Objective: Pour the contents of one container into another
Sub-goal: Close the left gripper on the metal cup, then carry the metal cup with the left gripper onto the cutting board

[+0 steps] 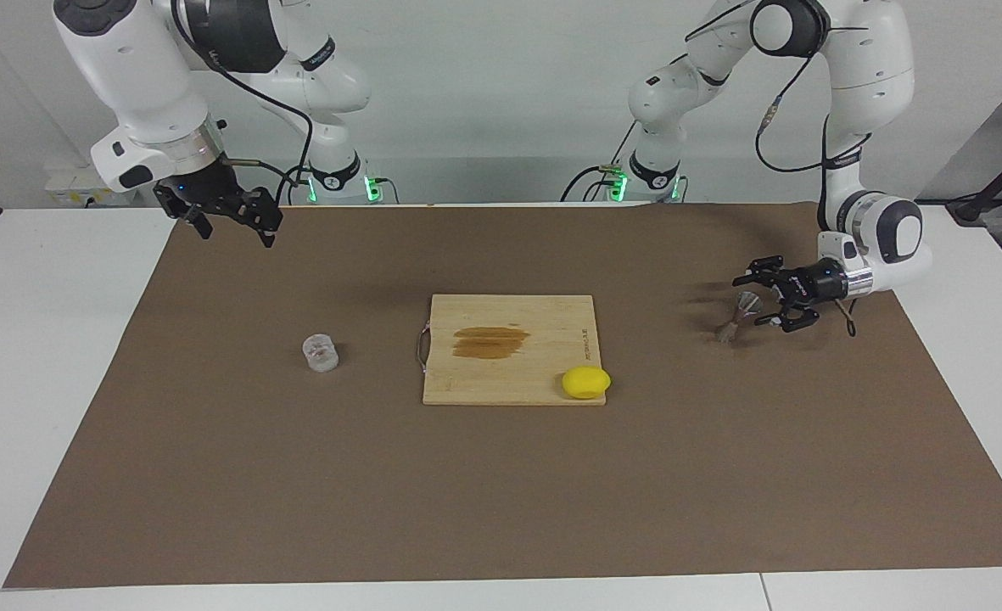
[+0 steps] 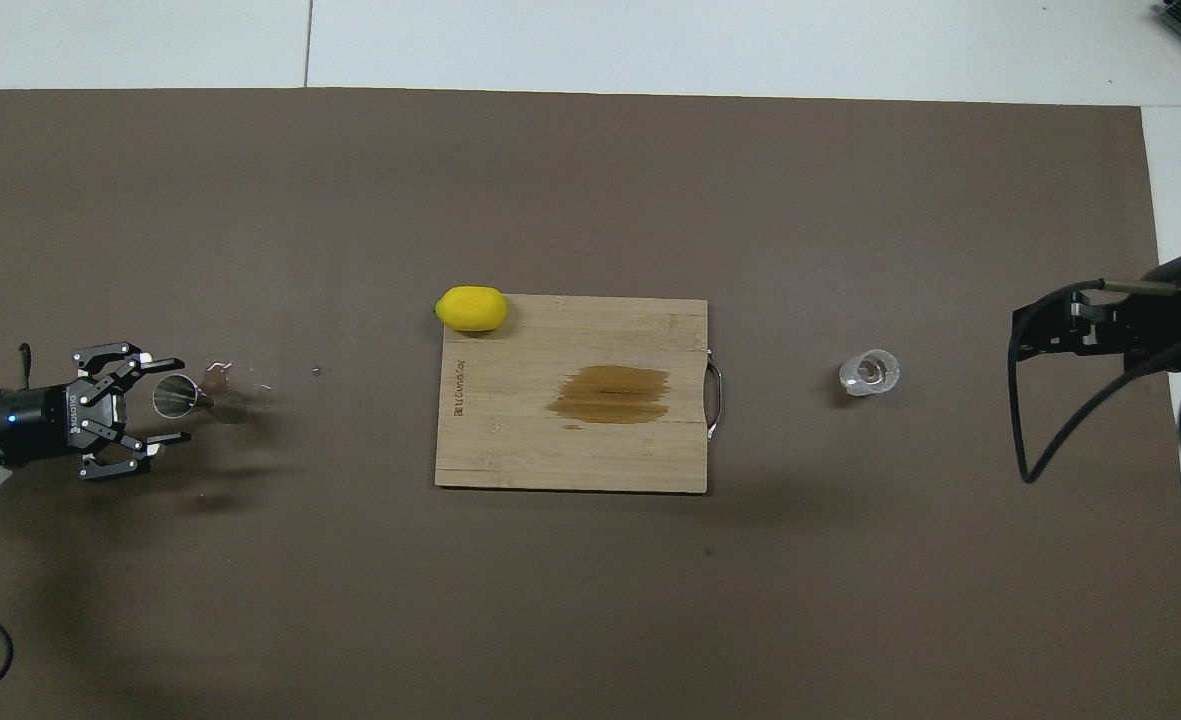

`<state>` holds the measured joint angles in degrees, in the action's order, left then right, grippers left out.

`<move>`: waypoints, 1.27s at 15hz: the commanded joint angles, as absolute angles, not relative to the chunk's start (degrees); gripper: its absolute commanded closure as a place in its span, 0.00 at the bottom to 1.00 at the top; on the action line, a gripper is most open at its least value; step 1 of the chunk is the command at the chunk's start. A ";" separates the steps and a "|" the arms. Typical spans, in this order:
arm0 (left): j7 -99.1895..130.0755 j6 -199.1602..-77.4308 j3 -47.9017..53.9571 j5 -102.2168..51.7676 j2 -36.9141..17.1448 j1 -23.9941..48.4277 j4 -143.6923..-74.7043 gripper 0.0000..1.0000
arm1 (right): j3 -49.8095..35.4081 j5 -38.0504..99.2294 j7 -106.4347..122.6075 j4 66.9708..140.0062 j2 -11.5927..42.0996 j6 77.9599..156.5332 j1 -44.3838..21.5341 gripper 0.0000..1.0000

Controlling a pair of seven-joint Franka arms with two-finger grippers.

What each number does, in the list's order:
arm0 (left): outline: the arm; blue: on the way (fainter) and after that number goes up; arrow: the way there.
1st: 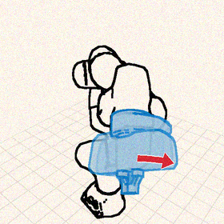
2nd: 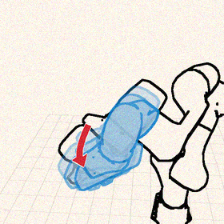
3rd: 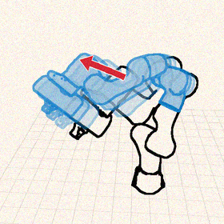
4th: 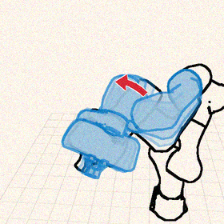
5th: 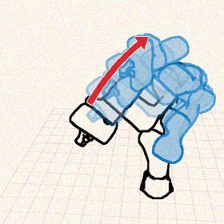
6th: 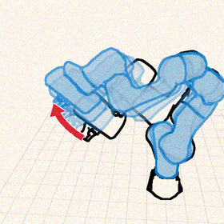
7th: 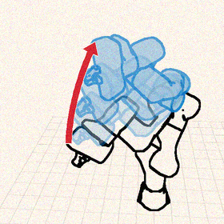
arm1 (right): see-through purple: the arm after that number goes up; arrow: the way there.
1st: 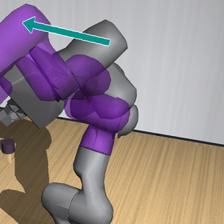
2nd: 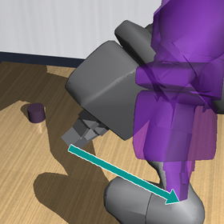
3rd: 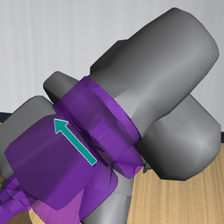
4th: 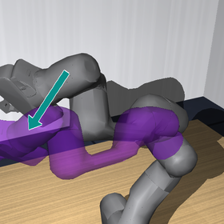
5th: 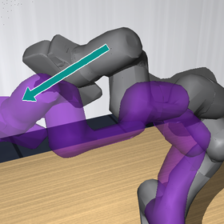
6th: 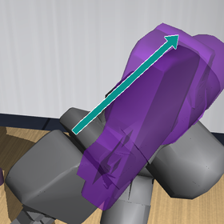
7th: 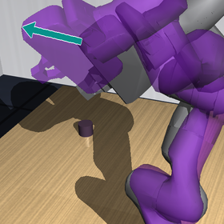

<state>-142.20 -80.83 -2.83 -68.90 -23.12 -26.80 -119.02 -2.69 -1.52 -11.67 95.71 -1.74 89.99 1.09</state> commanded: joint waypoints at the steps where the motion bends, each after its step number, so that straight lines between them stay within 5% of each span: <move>1: -143.70 -81.12 -2.72 -69.35 -23.12 -27.51 -119.62 0.27 | -3.08 -1.58 -10.72 96.94 -2.99 90.00 1.76 0.00; 5: -143.70 -81.56 -2.72 -69.52 -23.20 -27.60 -119.18 0.38 | -3.08 -1.58 -10.81 96.94 -2.99 90.00 1.76 0.00; 11: -143.18 -81.92 -2.64 -69.52 -23.20 -27.60 -118.74 0.75 | -3.08 -1.58 -10.81 96.94 -2.99 90.00 1.76 0.00; 19: -138.97 -79.10 -2.11 -69.96 -22.59 -22.16 -116.20 0.75 | -3.08 -1.58 -10.81 96.94 -2.99 90.00 1.76 0.00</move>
